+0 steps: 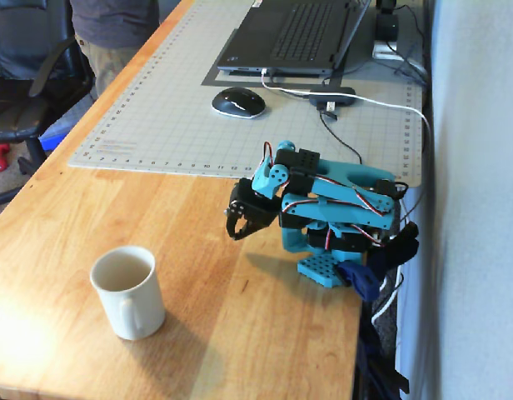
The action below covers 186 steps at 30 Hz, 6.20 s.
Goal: Grasp a pen and put it in a mug.
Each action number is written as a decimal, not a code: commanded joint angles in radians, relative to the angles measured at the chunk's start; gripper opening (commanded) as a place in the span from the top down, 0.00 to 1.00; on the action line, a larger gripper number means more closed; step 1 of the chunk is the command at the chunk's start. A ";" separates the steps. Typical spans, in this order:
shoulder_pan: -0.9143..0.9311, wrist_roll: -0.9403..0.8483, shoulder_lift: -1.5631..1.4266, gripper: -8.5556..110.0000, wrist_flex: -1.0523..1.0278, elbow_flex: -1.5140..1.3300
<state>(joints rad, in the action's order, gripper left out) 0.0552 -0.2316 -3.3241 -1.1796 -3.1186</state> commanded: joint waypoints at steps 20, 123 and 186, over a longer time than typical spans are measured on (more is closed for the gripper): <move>-0.006 0.008 -0.028 0.93 0.012 0.014; 0.798 0.201 1.465 0.77 -0.311 1.227; 0.782 0.201 1.816 0.91 0.025 1.244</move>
<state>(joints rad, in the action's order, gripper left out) 0.8452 -0.0199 -1.3852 -1.1566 -1.8929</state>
